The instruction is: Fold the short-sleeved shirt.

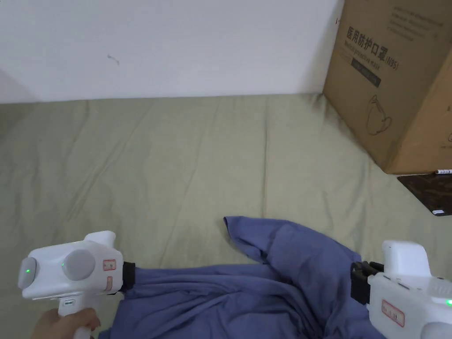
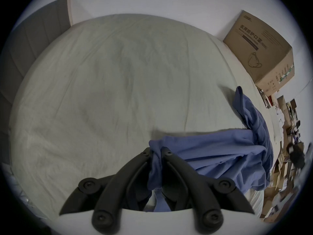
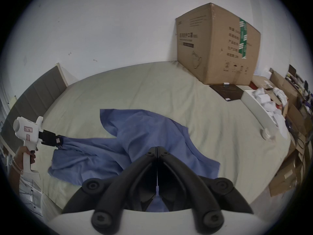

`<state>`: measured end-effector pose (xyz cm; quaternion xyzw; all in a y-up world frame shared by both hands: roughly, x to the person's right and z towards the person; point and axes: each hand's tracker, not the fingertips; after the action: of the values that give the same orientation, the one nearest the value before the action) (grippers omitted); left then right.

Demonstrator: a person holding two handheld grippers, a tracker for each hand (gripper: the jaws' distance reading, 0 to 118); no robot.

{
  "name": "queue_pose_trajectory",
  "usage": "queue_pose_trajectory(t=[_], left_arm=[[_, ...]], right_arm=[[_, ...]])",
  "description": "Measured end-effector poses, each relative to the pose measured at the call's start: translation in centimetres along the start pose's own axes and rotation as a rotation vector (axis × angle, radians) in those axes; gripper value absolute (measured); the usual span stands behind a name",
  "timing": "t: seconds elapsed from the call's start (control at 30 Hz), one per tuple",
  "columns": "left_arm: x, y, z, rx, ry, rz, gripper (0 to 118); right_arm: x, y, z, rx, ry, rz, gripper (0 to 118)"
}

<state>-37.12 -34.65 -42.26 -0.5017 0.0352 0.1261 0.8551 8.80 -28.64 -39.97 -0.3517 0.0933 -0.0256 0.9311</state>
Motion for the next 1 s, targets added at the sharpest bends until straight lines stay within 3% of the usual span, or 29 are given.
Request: queue_pose_trajectory(t=[0.07, 0.13, 0.17, 0.23, 0.27, 0.33, 0.43, 0.57, 0.63, 0.7, 0.73, 0.77, 0.8, 1.0], left_arm=[[0.3, 0.2, 1.2, 0.033, -0.004, -0.024, 8], [0.6, 0.5, 2.5, 0.055, -0.003, -0.043, 8], [0.7, 0.6, 3.0, 0.065, -0.003, -0.049, 8], [0.8, 0.7, 4.0, 0.089, -0.008, -0.051, 8], [0.8, 0.8, 4.2, 0.097, -0.012, -0.051, 8], [0.8, 0.8, 4.8, 0.108, -0.023, -0.049, 8], [0.5, 0.8, 5.0, 0.115, -0.033, -0.049, 8], [0.0, 1.0, 4.4, 0.111, -0.045, -0.020, 8], [-0.1, 1.0, 3.9, 0.103, -0.041, -0.017, 8], [-0.1, 1.0, 3.7, 0.096, -0.028, -0.020, 8], [-0.1, 1.0, 3.8, 0.097, -0.029, -0.023, 8], [0.0, 1.1, 3.8, 0.097, -0.028, -0.024, 8], [0.1, 1.2, 3.7, 0.097, -0.025, -0.024, 8], [0.2, 1.4, 4.9, 0.096, -0.014, -0.022, 8]], right_arm=[[0.5, 2.0, -1.5, 0.016, 0.073, -0.003, 2], [0.6, 4.9, -4.3, -0.017, 0.084, 0.023, 6], [0.6, 6.1, -5.9, -0.042, 0.098, 0.054, 24], [0.5, 8.4, -10.5, -0.096, 0.076, 0.129, 83], [0.4, 9.2, -12.6, -0.139, 0.075, 0.163, 91], [-0.4, 10.4, -16.9, -0.235, 0.025, 0.196, 91], [-0.4, 10.7, -22.7, -0.358, 0.037, 0.206, 91], [-0.1, 9.3, -27.6, -0.529, 0.001, 0.114, 89], [-0.4, 9.1, -27.0, -0.477, 0.010, 0.129, 86], [-0.7, 9.4, -25.8, -0.456, 0.029, 0.176, 66], [-0.9, 9.4, -25.2, -0.443, 0.021, 0.221, 42], [-1.0, 9.5, -24.9, -0.447, 0.012, 0.242, 10], [-1.2, 9.4, -24.4, -0.399, -0.032, 0.269, 1], [-0.8, 10.6, -20.6, -0.312, -0.069, 0.251, 1]])
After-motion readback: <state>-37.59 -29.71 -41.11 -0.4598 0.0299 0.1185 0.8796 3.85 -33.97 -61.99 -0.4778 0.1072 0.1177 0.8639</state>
